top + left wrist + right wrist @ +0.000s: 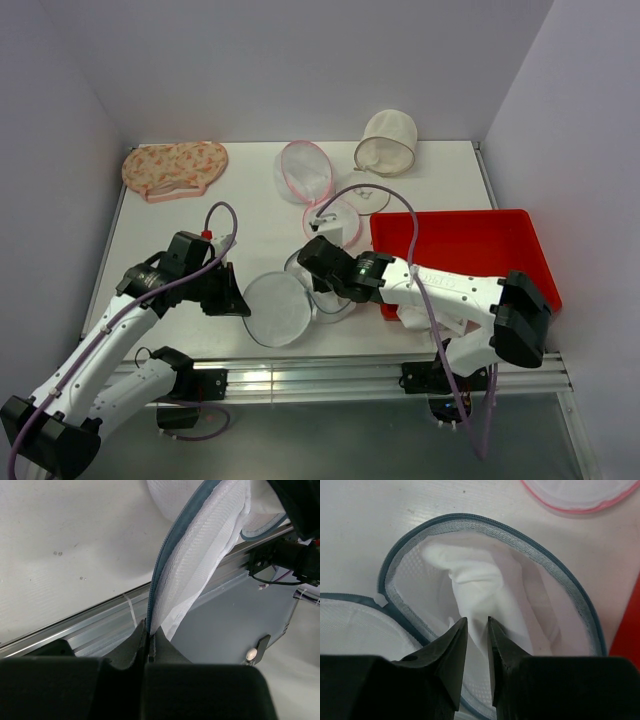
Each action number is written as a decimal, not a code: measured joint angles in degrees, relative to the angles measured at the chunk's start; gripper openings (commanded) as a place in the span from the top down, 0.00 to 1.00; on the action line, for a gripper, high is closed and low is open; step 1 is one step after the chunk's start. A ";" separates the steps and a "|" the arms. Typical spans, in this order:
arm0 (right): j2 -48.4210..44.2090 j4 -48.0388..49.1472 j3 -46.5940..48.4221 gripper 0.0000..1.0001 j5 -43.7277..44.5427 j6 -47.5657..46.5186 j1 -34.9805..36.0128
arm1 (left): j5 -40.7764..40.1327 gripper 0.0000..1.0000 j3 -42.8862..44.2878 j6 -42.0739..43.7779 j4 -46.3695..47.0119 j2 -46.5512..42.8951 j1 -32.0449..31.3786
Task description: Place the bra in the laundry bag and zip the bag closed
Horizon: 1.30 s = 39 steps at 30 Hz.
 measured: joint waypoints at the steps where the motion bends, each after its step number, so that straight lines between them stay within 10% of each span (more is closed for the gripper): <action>1: 0.68 0.63 -0.22 0.71 -0.07 0.22 0.00 | -0.02 1.00 0.00 -0.04 -0.02 0.07 0.00; 18: 11.21 5.68 -1.70 0.74 0.50 2.25 0.00 | 0.02 0.98 1.09 -0.98 -0.44 0.20 0.00; 28: -1.51 -0.26 1.09 0.47 2.29 1.14 0.15 | 0.04 0.98 1.07 -1.77 -0.13 0.50 0.00; 39: -5.18 -2.43 2.14 0.40 6.71 0.00 11.61 | 1.03 0.98 1.07 -2.21 0.48 0.96 0.00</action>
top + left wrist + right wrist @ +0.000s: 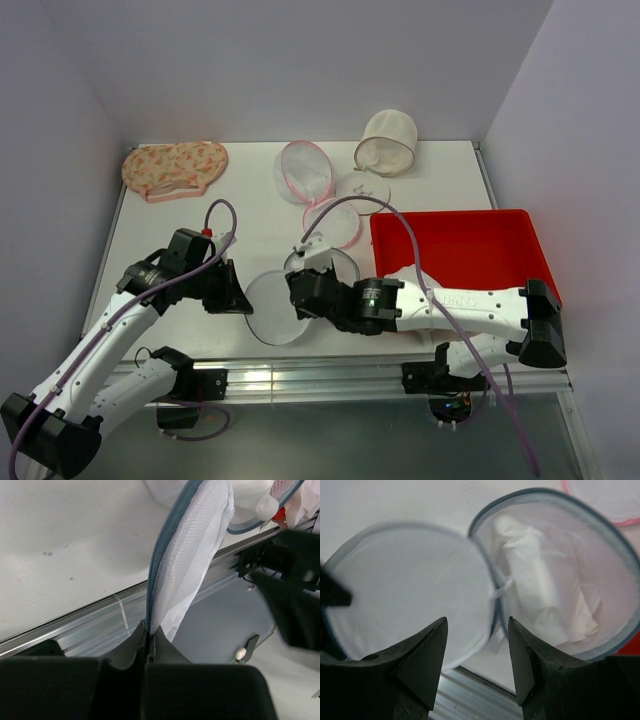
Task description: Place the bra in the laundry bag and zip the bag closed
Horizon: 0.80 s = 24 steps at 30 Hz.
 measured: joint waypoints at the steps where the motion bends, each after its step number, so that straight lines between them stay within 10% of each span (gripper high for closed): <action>1: 0.02 -0.02 0.13 0.38 0.85 -0.04 2.40 | 0.04 0.98 0.00 0.00 0.00 0.02 0.00; 11: 9.55 1.57 8.13 0.34 10.23 -1.22 18.75 | 0.17 0.98 0.00 0.00 0.00 0.02 0.00; 24: 19.71 2.45 10.84 0.36 14.60 -3.54 23.02 | 0.55 0.98 0.02 0.02 -0.02 0.02 0.00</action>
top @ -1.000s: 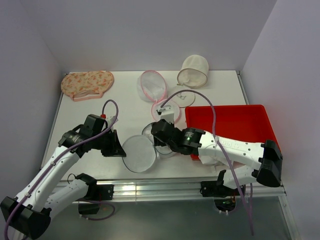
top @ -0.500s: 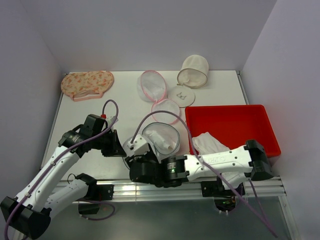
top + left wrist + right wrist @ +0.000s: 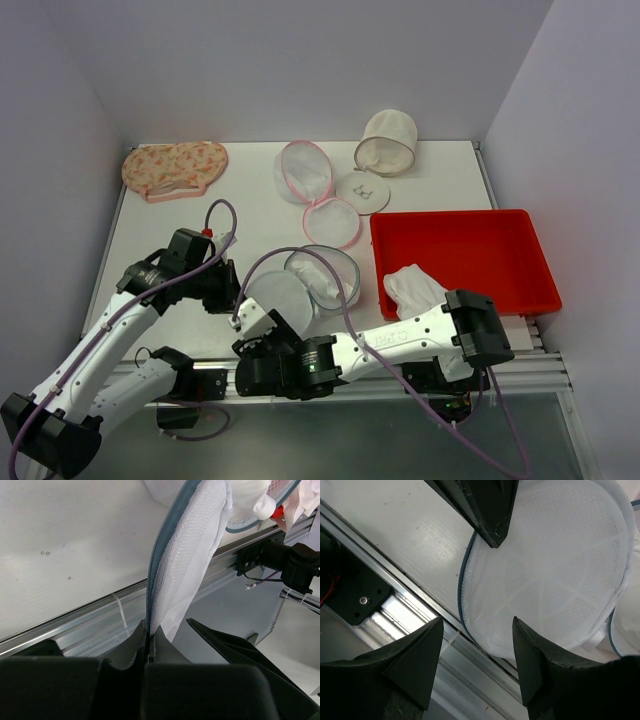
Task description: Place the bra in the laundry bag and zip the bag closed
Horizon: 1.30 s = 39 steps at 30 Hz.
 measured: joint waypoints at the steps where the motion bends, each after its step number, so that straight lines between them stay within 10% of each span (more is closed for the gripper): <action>1: 0.20 0.09 0.00 0.36 0.20 -0.20 0.02 | 0.02 0.98 0.00 -0.02 0.00 0.00 0.00; 14: 5.73 -0.61 2.01 0.40 6.32 -0.66 0.04 | 1.09 0.98 -0.02 0.00 0.00 0.02 0.00; 23: 6.58 -4.26 4.28 0.84 10.40 1.31 0.20 | 1.55 0.93 0.04 -0.02 0.50 0.02 0.00; 31: 5.07 -5.18 4.28 1.00 11.23 1.68 0.46 | 2.47 0.62 1.95 -0.31 0.87 -0.04 0.00; 39: -0.63 -5.66 4.28 1.00 9.31 1.55 0.39 | 0.37 0.56 4.57 -1.53 1.97 -0.90 0.00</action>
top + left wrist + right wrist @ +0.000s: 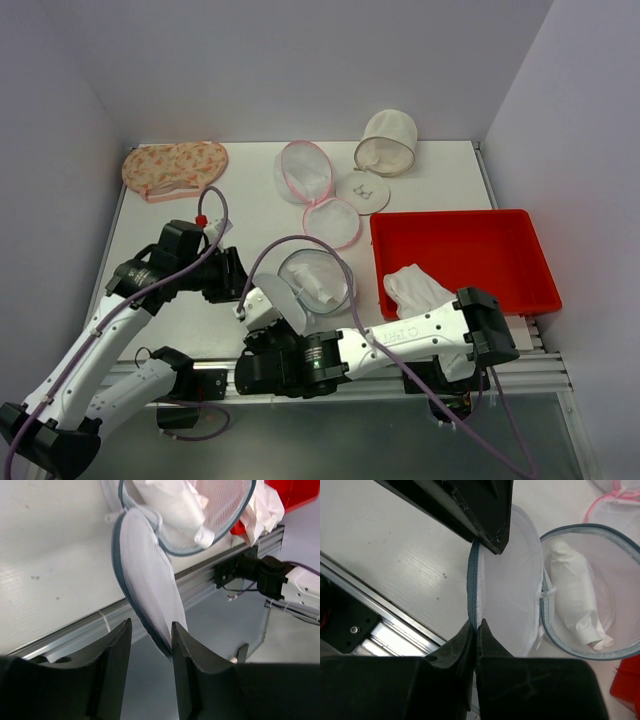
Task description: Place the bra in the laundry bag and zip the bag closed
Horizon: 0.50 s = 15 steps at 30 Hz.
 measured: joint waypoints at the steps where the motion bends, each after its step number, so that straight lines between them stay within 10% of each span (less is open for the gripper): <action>1: -0.57 0.02 0.00 1.00 -0.50 0.00 -0.02 | -0.70 0.56 0.24 -0.07 0.17 -0.15 0.00; 15: -16.65 2.56 -7.08 1.00 -14.47 2.23 -9.84 | -12.44 0.53 1.90 -1.60 3.93 -1.42 0.11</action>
